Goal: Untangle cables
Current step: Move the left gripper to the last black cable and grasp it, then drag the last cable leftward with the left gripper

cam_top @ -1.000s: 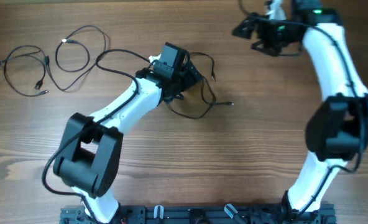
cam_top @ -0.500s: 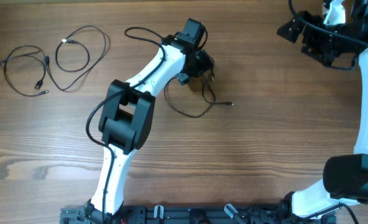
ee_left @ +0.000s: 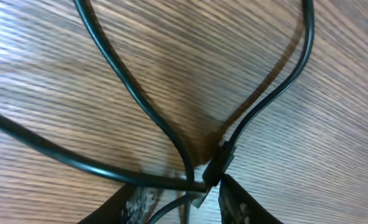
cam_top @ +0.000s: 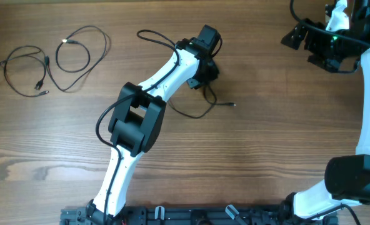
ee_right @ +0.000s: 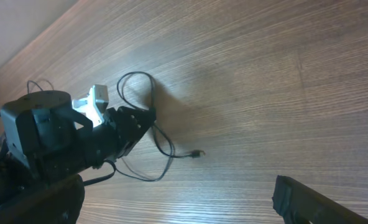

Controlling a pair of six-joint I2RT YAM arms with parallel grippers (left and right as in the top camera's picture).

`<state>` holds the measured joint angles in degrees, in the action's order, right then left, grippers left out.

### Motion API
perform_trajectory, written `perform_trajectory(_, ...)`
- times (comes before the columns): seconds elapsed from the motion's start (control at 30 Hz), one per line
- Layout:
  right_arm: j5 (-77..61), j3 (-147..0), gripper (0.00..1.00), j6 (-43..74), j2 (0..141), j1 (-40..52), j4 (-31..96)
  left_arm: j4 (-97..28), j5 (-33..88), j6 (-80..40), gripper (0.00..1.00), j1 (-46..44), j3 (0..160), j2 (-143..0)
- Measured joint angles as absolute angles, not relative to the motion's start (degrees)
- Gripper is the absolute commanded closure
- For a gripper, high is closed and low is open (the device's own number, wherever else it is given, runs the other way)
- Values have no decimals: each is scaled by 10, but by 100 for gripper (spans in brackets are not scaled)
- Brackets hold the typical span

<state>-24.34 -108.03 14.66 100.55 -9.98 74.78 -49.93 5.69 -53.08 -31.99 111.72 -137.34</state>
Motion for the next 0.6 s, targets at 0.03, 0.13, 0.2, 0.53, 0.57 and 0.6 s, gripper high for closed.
perform_trajectory(0.03,-243,-1080,0,147,1006,-100,748,-503,55,-531,57,-320,1118,-1374)
perform_trajectory(0.13,-243,-1080,0,147,1006,-100,752,-505,55,-531,61,-320,1121,-1375)
perform_trajectory(0.2,-243,-1080,0,147,1006,-100,752,-508,60,-529,58,-320,1122,-1376)
perform_trajectory(0.53,-243,-1080,0,147,1006,-100,758,-629,55,-514,80,-346,1129,-1376)
perform_trajectory(0.57,-242,-1080,0,147,1006,-100,758,-663,42,-513,80,-346,1128,-1378)
perform_trajectory(0.6,-242,-1080,0,147,1006,-100,759,-668,39,-511,82,-347,1128,-1378)
